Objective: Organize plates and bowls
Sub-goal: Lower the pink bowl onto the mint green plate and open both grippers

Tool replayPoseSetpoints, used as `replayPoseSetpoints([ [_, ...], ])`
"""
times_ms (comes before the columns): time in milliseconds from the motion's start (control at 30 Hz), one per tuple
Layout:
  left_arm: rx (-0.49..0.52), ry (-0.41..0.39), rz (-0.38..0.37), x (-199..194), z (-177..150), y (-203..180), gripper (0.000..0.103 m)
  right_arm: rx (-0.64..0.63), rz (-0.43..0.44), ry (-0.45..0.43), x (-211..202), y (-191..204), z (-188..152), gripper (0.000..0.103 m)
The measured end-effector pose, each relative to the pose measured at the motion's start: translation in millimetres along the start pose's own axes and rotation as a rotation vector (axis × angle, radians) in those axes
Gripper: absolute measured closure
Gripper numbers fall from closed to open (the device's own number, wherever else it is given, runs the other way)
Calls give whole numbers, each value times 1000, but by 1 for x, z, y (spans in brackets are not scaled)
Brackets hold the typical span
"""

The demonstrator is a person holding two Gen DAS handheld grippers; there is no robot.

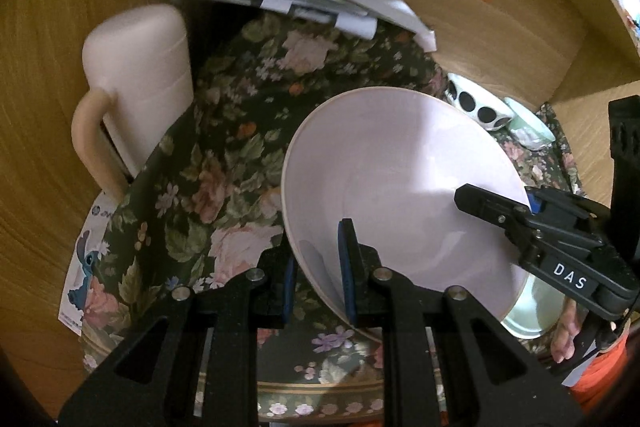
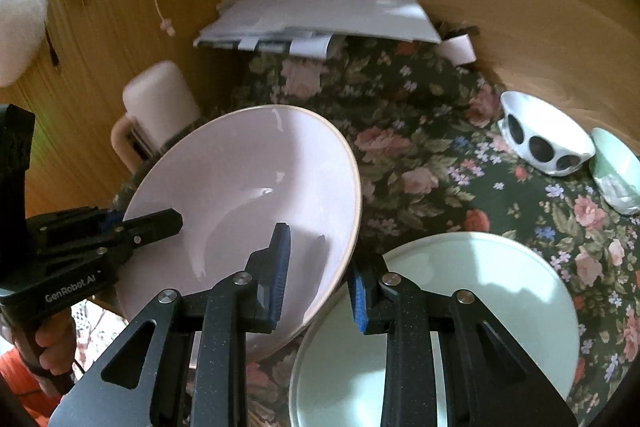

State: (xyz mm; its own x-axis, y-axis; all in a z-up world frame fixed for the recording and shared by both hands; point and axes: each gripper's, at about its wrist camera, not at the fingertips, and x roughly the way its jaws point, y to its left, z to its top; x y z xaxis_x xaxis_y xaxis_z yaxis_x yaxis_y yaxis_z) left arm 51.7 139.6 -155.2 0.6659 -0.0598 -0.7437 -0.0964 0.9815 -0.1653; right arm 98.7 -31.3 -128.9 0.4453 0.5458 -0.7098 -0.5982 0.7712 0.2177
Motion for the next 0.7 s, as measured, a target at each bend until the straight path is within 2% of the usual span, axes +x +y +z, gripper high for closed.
replayPoseSetpoints([
  [400, -37, 42, 8, 23, -7, 20, 84, -22, -6, 116, 33, 8, -3, 79],
  [567, -11, 17, 30, 21, -9, 16, 84, -38, 5, 146, 34, 7, -4, 76],
  [633, 8, -8, 52, 17, -9, 14, 80, -54, -7, 134, 30, 8, -4, 75],
  [700, 20, -27, 70, 12, -9, 12, 80, -64, -18, 115, 24, 8, -4, 69],
])
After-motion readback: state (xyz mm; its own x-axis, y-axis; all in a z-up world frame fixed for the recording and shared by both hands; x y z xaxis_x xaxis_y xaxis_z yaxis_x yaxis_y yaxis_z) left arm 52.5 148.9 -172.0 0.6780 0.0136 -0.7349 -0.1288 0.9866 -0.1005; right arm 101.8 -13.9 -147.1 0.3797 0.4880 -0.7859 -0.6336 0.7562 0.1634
